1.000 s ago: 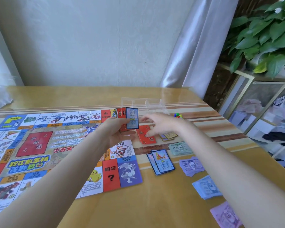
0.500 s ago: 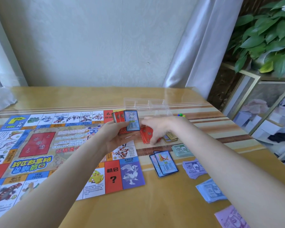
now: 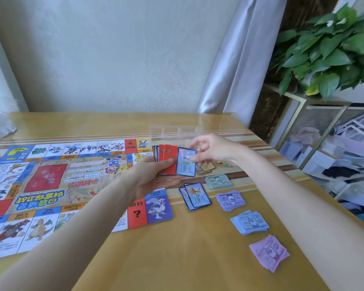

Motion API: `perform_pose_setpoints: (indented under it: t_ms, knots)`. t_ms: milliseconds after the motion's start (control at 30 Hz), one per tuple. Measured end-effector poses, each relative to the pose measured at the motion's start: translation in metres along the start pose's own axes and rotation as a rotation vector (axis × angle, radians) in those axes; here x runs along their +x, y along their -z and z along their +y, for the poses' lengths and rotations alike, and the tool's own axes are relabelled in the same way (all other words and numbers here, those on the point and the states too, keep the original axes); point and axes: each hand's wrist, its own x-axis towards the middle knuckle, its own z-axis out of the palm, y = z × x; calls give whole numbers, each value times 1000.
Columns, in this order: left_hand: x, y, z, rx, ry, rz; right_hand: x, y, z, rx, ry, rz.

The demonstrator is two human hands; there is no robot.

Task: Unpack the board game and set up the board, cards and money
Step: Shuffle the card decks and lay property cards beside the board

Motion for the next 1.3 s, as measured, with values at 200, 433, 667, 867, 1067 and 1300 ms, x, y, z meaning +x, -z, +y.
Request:
perform_pose_setpoints:
  t_ms: [200,433,667,867,1067,1300]
  knots:
    - [-13,10,-13,59,72,57,-19,-18,22,-332,-147,-176]
    - [-13,-4,-22,177,118,58,-20,-32,26,-634,-85,-44]
    - [-8,-12,-27,125,91,102,-21,-42,28,-660,-90,-34]
    - [-9,-4,-21,258,63,80,-17,-41,24,-647,-54,-45]
    - [-6,-5,-10,26,-48,-3,-5,-29,3,25,46,97]
    - [-3,-9,13,-182,-130,-182,18,-31,5,427,6,199]
